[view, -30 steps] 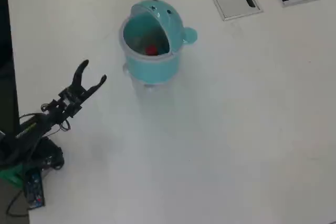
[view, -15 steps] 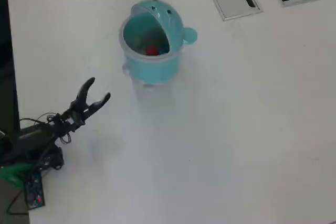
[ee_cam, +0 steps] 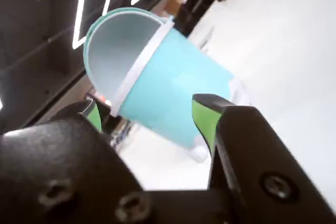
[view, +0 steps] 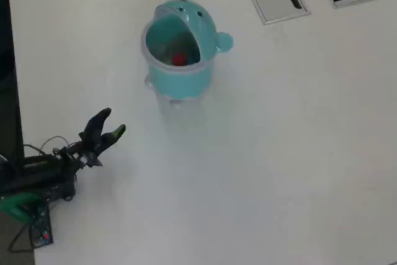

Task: Grasp RGB lego blocks and put them in the bin one by one.

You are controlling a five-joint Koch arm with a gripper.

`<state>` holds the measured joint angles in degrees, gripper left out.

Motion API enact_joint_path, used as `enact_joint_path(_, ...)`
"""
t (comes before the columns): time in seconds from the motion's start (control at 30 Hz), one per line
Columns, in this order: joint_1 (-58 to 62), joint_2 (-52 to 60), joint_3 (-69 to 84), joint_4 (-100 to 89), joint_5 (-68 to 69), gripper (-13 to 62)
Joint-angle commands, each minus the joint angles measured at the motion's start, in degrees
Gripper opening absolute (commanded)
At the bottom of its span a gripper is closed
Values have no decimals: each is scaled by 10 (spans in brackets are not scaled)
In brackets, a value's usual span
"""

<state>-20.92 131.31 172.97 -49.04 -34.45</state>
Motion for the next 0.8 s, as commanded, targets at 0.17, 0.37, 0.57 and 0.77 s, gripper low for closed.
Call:
enact_joint_path(0.17,-10,39,51,-104,40,323)
enact_joint_path(0.37,-8,40,87,-103,85,323)
enact_joint_path(0.57,2,40,87,-49,157,333)
enact_joint_path(0.77,7,40,87,85,249,356)
